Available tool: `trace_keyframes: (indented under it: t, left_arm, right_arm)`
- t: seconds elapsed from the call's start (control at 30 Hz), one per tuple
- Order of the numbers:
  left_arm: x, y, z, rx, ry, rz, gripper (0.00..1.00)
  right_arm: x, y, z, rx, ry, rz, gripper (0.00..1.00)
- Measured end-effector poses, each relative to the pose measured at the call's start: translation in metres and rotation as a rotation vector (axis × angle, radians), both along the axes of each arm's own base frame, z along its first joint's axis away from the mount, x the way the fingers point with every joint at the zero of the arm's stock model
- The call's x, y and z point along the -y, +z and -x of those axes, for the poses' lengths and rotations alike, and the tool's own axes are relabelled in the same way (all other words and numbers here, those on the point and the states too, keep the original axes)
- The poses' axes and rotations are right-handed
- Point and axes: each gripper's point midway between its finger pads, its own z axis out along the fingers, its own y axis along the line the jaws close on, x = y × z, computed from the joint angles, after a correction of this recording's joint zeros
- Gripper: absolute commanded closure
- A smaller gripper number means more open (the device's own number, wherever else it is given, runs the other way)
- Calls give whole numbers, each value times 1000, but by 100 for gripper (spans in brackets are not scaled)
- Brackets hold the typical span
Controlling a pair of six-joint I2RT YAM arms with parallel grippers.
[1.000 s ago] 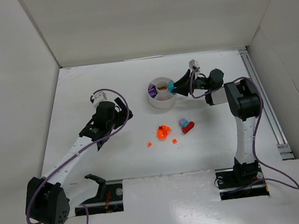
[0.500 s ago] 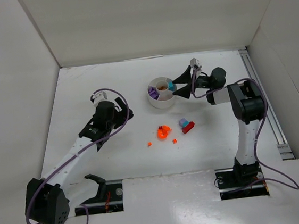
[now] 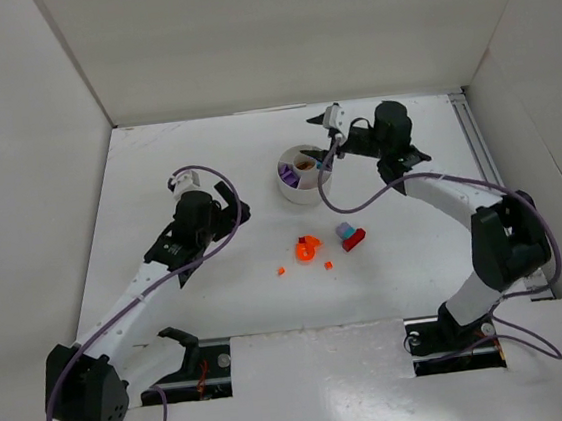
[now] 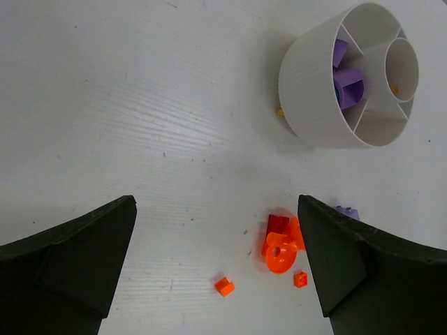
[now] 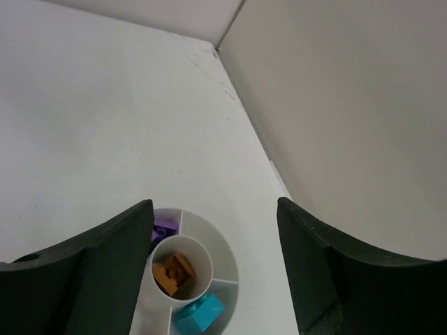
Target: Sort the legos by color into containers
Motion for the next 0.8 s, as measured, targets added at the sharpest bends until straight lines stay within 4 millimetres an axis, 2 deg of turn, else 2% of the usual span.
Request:
trace_keyframes:
  t: [0.1,0.17,0.3,0.43,0.53,0.8]
  left_arm:
    - [0,4,1,11,0,6,0]
    - [0,5,1,16,0,8,0]
    - [-1,6,2,21,0,9,0]
    - [-3,4,5,15,-1,4,0]
    - [-4,4,7,14,-1,1,0]
    - [-6,3,11,4,0,-5,0]
  right_arm:
    - [-11,15,6,57,-53,73,26]
    - [-6,10,1,60,-102,120,26]
    - [0,-33,-11,-25,-186,238,26]
    - [-7,-71,-4,-104,-193,335,26]
    - [-10,-78,1,-118,-194,366,26]
    - [-10,-76,0,-121,-219,387,25]
